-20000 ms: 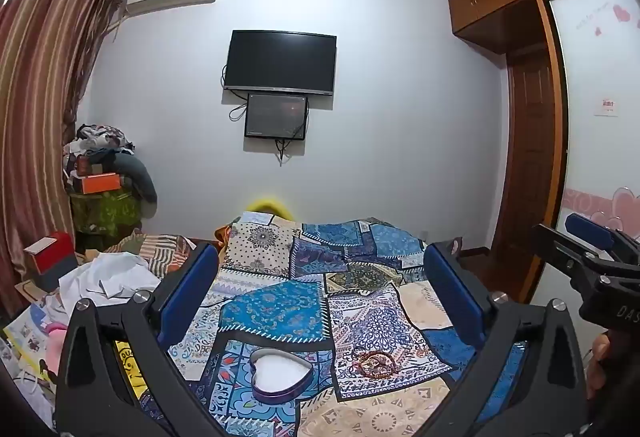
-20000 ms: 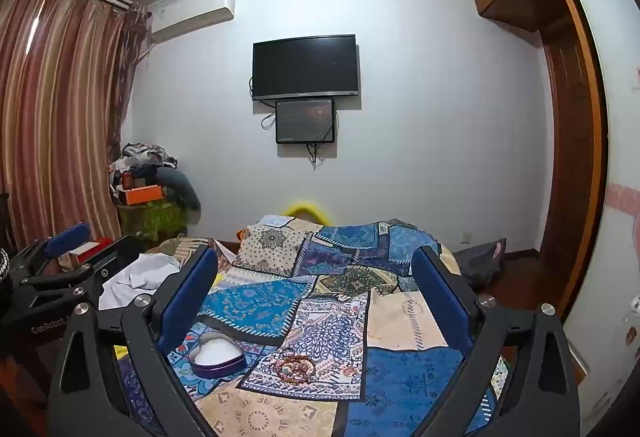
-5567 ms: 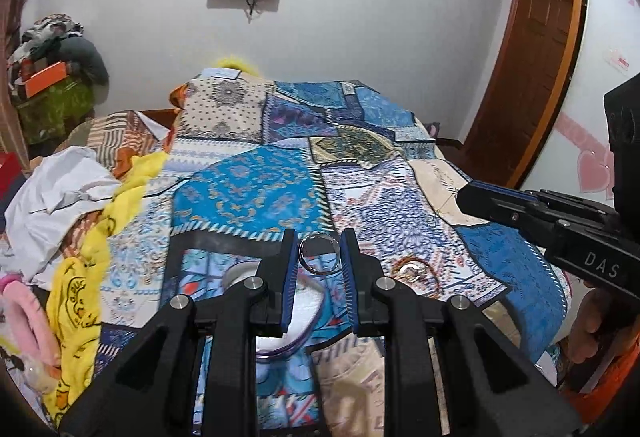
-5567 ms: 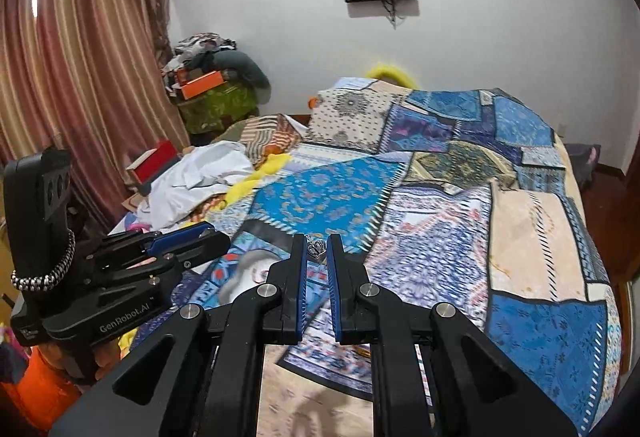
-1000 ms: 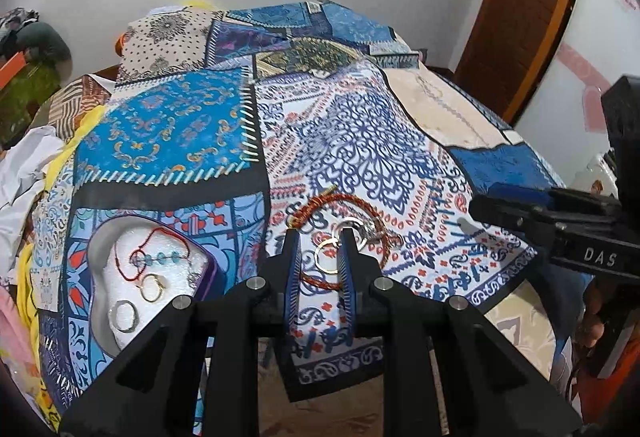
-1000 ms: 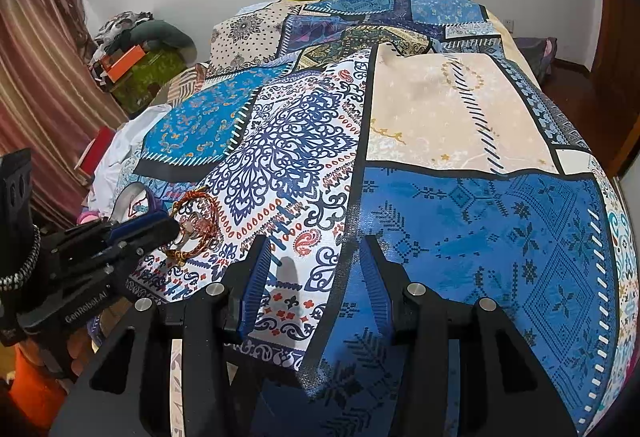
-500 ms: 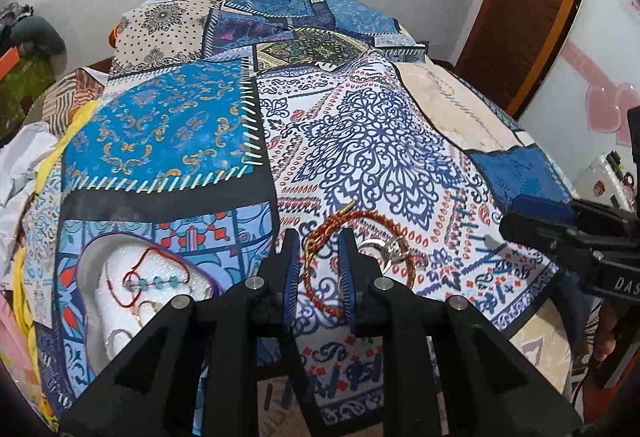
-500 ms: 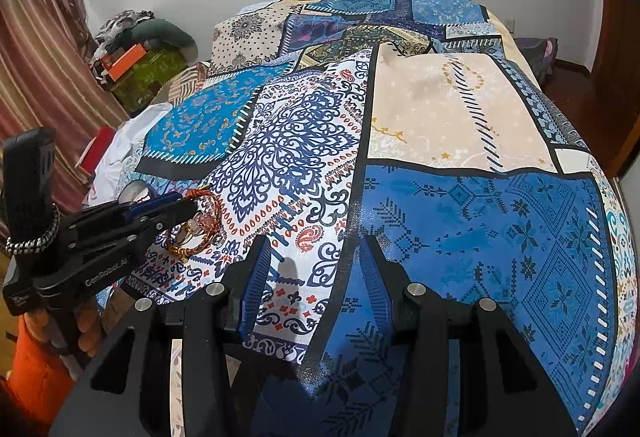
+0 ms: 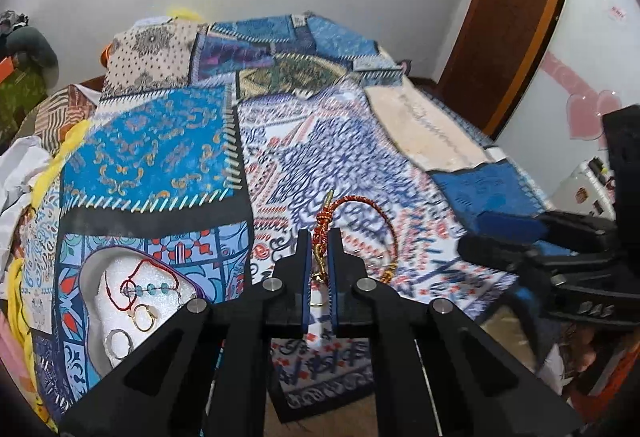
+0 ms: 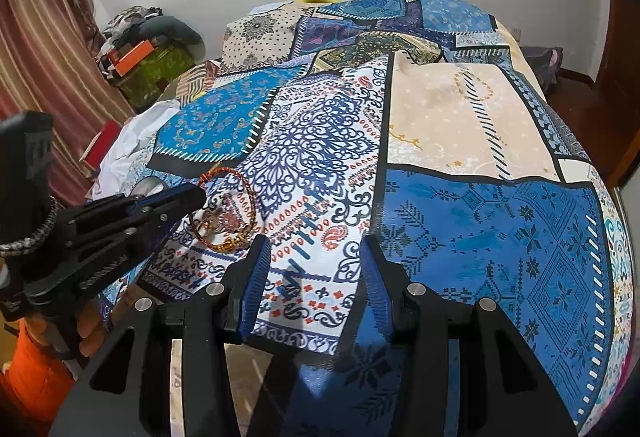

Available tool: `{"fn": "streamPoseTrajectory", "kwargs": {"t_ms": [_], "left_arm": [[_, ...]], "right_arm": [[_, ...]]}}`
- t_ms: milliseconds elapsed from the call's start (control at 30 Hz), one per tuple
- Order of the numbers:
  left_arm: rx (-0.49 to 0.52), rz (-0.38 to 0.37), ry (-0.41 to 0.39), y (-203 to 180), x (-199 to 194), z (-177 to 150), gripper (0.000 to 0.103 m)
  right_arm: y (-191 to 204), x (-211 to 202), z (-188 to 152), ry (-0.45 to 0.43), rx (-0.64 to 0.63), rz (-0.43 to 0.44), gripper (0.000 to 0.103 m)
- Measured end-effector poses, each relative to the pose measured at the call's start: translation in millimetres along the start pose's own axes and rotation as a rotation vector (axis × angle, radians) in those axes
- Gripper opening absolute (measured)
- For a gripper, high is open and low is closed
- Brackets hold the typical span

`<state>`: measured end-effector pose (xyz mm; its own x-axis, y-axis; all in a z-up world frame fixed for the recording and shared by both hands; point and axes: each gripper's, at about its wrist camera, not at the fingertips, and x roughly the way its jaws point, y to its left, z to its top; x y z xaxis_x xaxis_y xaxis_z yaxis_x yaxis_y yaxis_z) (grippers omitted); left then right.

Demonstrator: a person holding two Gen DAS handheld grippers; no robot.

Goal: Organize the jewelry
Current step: 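Close the left gripper on the orange beaded bracelet, then lift the bracelet with the left gripper and carry it over the heart tin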

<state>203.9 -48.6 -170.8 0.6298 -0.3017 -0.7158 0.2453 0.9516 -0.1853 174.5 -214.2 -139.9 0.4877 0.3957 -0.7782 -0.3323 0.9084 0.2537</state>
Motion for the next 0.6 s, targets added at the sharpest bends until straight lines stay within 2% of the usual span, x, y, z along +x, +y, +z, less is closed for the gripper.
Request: {"fn": "streamPoseTrajectory", "kwargs": {"t_ms": [167, 300, 600], "left_arm": [[-0.01, 0.003, -0.056, 2, -25, 3, 0.006], [-0.023, 0.039, -0.086, 14, -42, 0, 0.006], [-0.068, 0.061, -0.069, 41, -50, -21, 0.006]], "right_arm": [[10, -2, 0, -0.006, -0.026, -0.003, 0.042], [21, 1, 1, -0.01, -0.058, -0.007, 0.042], [44, 35, 2, 0.046, -0.175, -0.04, 0.042]]}}
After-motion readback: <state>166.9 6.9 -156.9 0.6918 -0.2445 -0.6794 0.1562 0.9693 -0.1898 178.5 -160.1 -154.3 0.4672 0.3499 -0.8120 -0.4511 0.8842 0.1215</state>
